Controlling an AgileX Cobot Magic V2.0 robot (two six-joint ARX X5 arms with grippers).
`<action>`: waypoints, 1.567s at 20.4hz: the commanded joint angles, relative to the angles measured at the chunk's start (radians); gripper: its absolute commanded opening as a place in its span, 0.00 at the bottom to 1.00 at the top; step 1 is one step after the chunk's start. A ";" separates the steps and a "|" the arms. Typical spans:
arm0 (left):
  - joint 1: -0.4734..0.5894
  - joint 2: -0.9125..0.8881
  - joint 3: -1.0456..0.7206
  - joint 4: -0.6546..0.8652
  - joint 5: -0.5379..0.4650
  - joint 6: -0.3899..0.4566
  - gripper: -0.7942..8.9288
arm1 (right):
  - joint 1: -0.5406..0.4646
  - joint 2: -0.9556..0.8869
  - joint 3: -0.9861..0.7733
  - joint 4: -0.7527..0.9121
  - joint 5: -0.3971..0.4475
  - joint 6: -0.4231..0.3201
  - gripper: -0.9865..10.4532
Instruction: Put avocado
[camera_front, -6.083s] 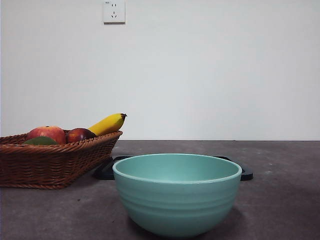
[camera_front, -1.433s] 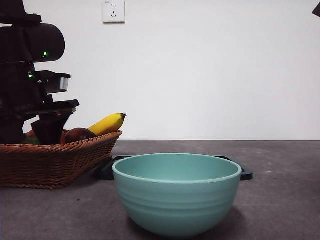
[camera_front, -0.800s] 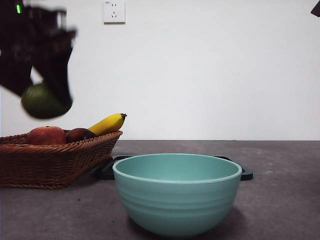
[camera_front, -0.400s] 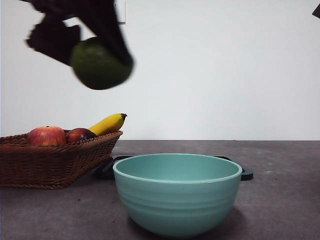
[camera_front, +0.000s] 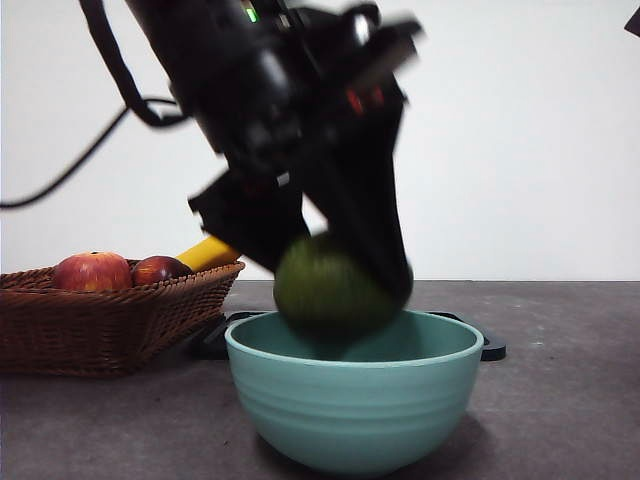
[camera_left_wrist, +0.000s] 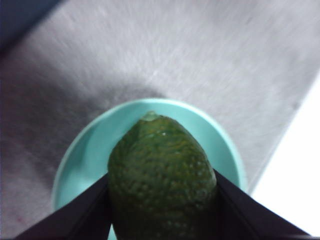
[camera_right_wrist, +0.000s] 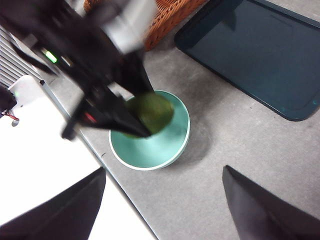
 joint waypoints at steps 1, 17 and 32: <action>-0.027 0.056 0.020 0.028 -0.011 0.002 0.29 | 0.007 0.006 0.019 0.008 0.001 0.010 0.41; -0.060 0.120 0.020 0.041 -0.055 -0.004 0.41 | 0.007 0.006 0.019 0.008 0.000 0.010 0.41; 0.175 -0.345 0.020 -0.012 -0.056 -0.010 0.41 | 0.007 0.006 0.019 0.008 0.001 0.010 0.41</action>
